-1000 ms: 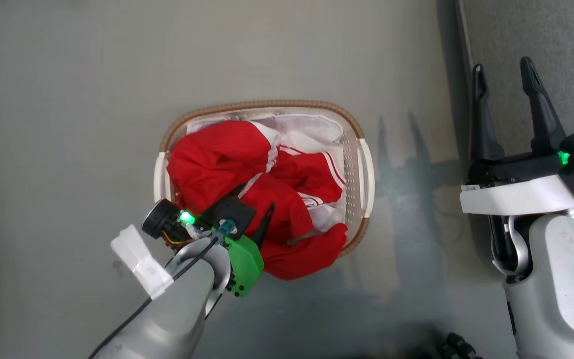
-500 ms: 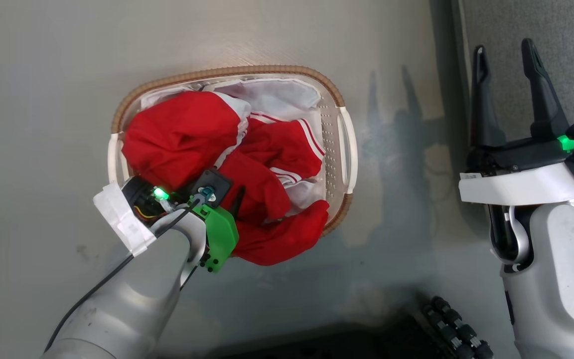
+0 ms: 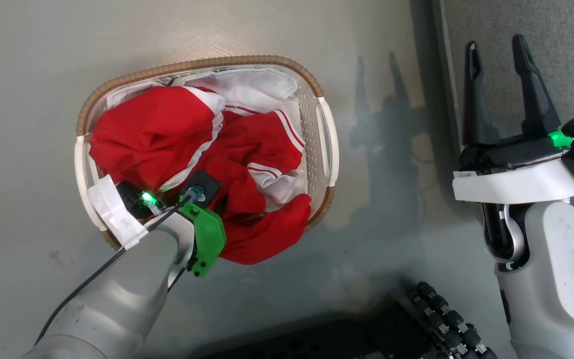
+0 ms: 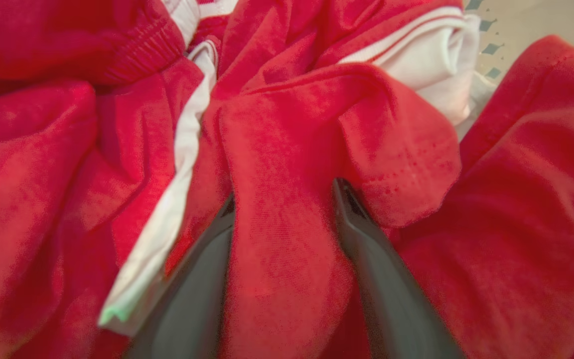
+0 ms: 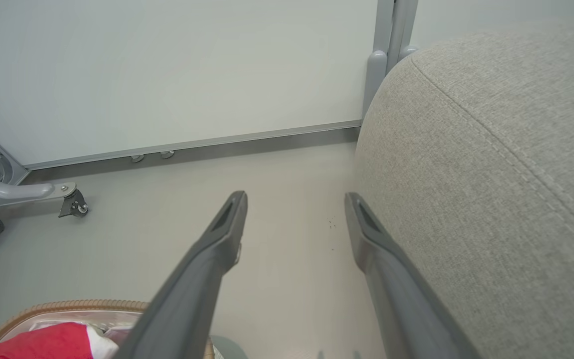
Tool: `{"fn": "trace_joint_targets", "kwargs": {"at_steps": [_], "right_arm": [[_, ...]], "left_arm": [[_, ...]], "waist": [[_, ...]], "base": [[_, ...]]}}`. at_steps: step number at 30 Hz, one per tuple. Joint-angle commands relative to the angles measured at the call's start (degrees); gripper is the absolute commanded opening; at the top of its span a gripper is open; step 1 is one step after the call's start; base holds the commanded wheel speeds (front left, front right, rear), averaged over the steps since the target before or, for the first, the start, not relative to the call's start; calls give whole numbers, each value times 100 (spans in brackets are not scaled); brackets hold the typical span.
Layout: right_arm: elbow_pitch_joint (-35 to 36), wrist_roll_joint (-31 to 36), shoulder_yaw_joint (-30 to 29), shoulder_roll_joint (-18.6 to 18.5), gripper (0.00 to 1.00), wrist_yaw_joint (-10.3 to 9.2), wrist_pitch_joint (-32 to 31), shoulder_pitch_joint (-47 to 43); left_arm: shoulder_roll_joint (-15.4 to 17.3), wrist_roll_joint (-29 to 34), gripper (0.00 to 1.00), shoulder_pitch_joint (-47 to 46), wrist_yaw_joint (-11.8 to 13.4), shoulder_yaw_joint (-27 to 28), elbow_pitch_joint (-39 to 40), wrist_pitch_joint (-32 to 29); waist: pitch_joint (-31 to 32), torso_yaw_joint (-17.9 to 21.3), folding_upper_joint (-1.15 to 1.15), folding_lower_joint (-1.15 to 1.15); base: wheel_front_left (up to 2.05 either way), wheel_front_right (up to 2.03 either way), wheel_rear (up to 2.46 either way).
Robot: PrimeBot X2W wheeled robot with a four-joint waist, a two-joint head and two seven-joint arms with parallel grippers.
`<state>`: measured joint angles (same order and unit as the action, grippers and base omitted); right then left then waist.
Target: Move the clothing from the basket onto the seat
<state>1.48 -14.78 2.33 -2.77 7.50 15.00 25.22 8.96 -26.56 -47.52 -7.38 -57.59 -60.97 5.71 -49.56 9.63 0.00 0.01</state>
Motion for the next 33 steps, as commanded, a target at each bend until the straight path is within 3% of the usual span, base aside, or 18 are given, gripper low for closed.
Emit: {"fn": "trace_joint_targets", "kwargs": {"at_steps": [1, 2, 5, 23, 29, 33], "right_arm": [[-12, -35, 7, -21, 100, -2, 28, 32], [-18, -40, 14, -21, 100, -2, 28, 28], [-41, -48, 21, -21, 100, -2, 28, 31], [-279, 159, -55, -22, 100, -2, 28, -121], [-404, 267, -91, -22, 100, -2, 28, -312], [-475, 339, -73, -22, 100, -2, 28, -467]], "left_arm": [[62, -85, 47, -55, -14, -58, -23, -57], [70, -129, 39, -44, -14, -110, -33, -103], [104, -259, 1, -45, -14, -221, -39, -132], [53, -422, 0, -90, -15, -415, 87, 843], [186, -377, 0, -125, 18, -232, 566, 955], [408, -342, 0, -23, 39, 92, 1404, 955]], "waist": [[-12, 27, 0, -1], [-11, 35, 0, -1], [6, 40, 0, -1], [834, -297, 0, -1], [1452, -444, 0, -1], [1874, -517, 0, -1]], "base": [[0, 0, 0], [0, 0, 0], [0, 0, 0], [0, 0, 0], [0, 0, 0], [0, 0, 0]]}}
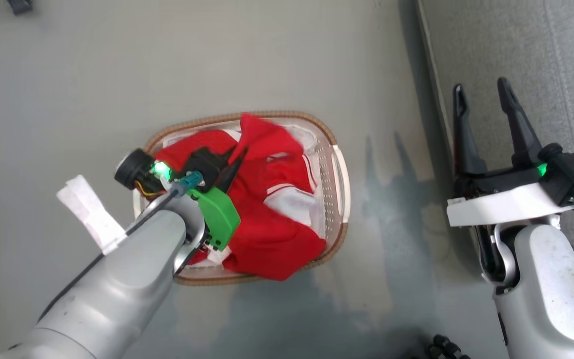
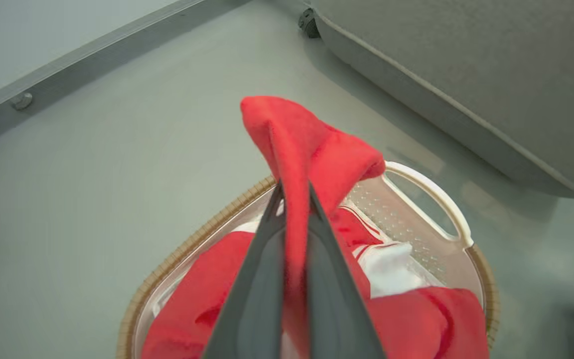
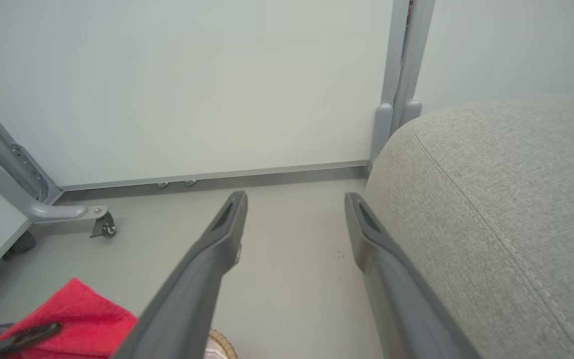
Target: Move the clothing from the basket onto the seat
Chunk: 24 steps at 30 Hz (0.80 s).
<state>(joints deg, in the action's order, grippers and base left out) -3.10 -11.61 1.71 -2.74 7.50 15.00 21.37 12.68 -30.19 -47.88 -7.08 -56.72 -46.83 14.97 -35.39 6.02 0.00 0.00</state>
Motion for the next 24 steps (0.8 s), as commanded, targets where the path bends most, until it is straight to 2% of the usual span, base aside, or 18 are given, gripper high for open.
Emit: {"fn": "trace_joint_targets", "kwargs": {"at_steps": [1, 10, 17, 24], "right_arm": [[-44, 39, -9, -27, 100, -2, 28, -133], [-253, 10, 115, -27, 100, -2, 28, -608], [-350, -13, 276, -28, 100, -2, 28, -890], [-417, 45, 455, -25, 100, -2, 28, -1003]], "left_arm": [[114, 85, 0, 72, 17, 85, 252, 30], [597, 344, 0, 384, 79, 538, 1686, 26], [923, 309, 0, 264, 43, 549, 2094, -91], [1227, 238, 0, -168, 17, 616, 2434, -490]], "waist": [[582, -173, 0, 0], [1588, -244, 0, 0], [2230, -182, 0, 0], [2664, -130, 0, 0]], "base": [[0, 0, 0], [0, 0, 0], [0, 0, 0], [0, 0, 0]]}}
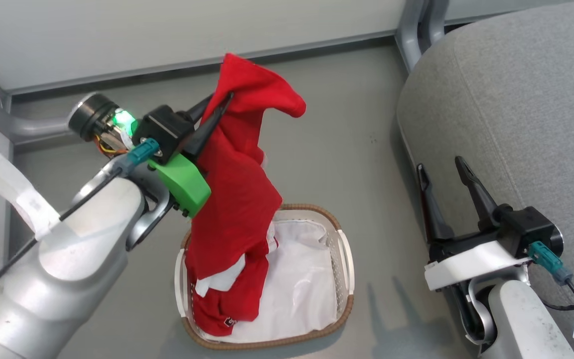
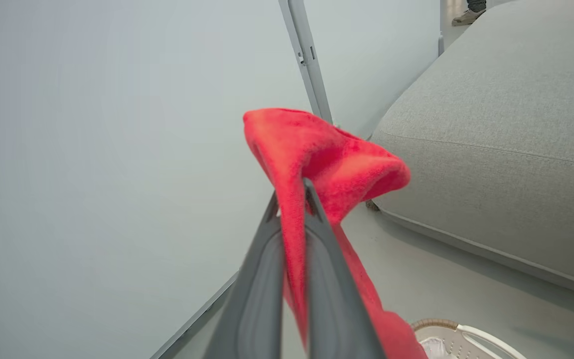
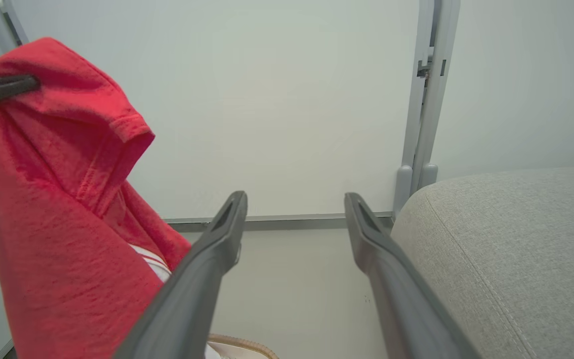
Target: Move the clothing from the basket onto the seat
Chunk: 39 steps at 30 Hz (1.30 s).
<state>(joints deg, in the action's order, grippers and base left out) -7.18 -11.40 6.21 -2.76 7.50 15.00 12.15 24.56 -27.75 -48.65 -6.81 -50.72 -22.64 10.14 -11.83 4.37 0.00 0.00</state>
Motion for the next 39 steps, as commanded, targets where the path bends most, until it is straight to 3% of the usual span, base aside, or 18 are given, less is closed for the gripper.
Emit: {"fn": "trace_joint_targets", "kwargs": {"at_steps": [1, 10, 19, 27, 33, 39], "right_arm": [[-17, 35, 39, -24, 100, -2, 28, -83], [-173, 252, 553, -23, 100, -2, 28, 217], [-729, 326, 1237, -23, 100, -2, 28, 819], [-1710, -316, 2349, -32, 100, -3, 28, 1893], [-2324, -1302, 3675, -427, 100, -4, 28, 2751], [-2445, -2125, 4829, -721, 100, -4, 27, 3383]], "left_arm": [[74, -25, 0, -157, -16, 24, 67, -56], [209, -176, 0, -743, -51, 1, 450, -385], [133, -253, 0, -961, -57, -89, 640, -371], [44, -282, 0, -974, -63, -267, 893, -293], [-22, -294, 0, -979, -65, -406, 1079, -304], [-65, -326, 0, -989, -66, -465, 1145, -315]], "waist": [[338, 38, 0, 0], [496, 28, 0, 0], [548, -7, 0, 0], [617, -42, 0, 0], [663, -93, 0, 0], [688, -123, 0, 0]], "base": [[0, 0, 0], [0, 0, 0], [0, 0, 0], [0, 0, 0], [0, 0, 0], [0, 0, 0]]}}
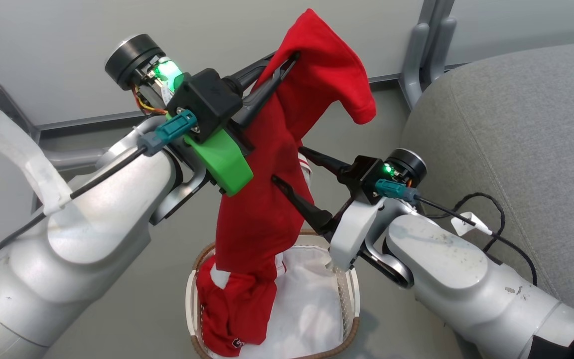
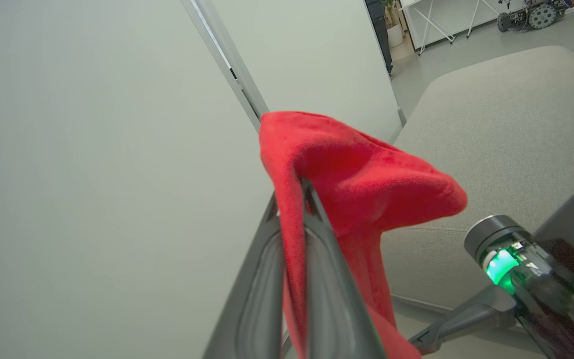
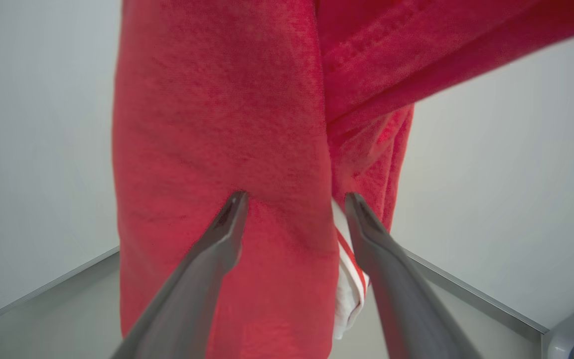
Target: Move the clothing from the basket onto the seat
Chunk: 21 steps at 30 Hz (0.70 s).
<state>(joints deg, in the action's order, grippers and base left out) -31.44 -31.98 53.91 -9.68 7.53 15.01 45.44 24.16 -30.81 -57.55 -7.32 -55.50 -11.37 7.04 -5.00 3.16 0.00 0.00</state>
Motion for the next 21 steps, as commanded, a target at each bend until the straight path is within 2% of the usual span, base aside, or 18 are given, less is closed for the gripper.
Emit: {"fn": "trace_joint_targets", "kwargs": {"at_steps": [1, 8, 13, 14, 15, 16, 17, 18, 21], "right_arm": [[-29, -171, 194, -56, 100, -8, 27, 139], [-112, -792, 1277, -55, 100, -7, 26, 600], [-203, -1098, 1619, 114, 100, -7, 27, 766], [-242, -1122, 1626, 154, 91, -7, 26, 786], [-264, -1117, 1624, 193, 46, -8, 27, 802], [-279, -1085, 1635, 236, 31, -7, 27, 805], [-273, -1060, 1630, 269, 9, -7, 27, 800], [-241, -1018, 1573, 300, 0, -7, 27, 783], [-140, -842, 1390, 333, 0, -8, 27, 685]], "left_arm": [[-31, -26, 0, -96, -14, 6, 14, -1], [-114, -40, 0, -56, -4, -88, 1, 14], [-184, -78, 0, -65, -5, -131, -12, 6], [-194, -83, 0, -58, -5, -139, -18, 9], [-200, -95, 0, -44, 1, -139, -29, 4], [-203, -112, 0, -25, 9, -144, -39, -2], [-201, -128, 0, -8, 19, -146, -52, -7], [-188, -145, 0, 21, 37, -143, -70, -15], [-104, -202, 0, 111, 93, -115, -145, -36]], "waist": [[10, -3, 0, 0], [35, -42, 0, 0], [58, -95, 0, 0], [64, -105, 0, 0], [68, -113, 0, 0], [71, -123, 0, 0], [74, -132, 0, 0], [77, -140, 0, 0], [80, -150, 0, 0]], "base": [[0, 0, 0], [0, 0, 0], [0, 0, 0], [0, 0, 0], [0, 0, 0], [0, 0, 0], [0, 0, 0], [0, 0, 0], [0, 0, 0]]}}
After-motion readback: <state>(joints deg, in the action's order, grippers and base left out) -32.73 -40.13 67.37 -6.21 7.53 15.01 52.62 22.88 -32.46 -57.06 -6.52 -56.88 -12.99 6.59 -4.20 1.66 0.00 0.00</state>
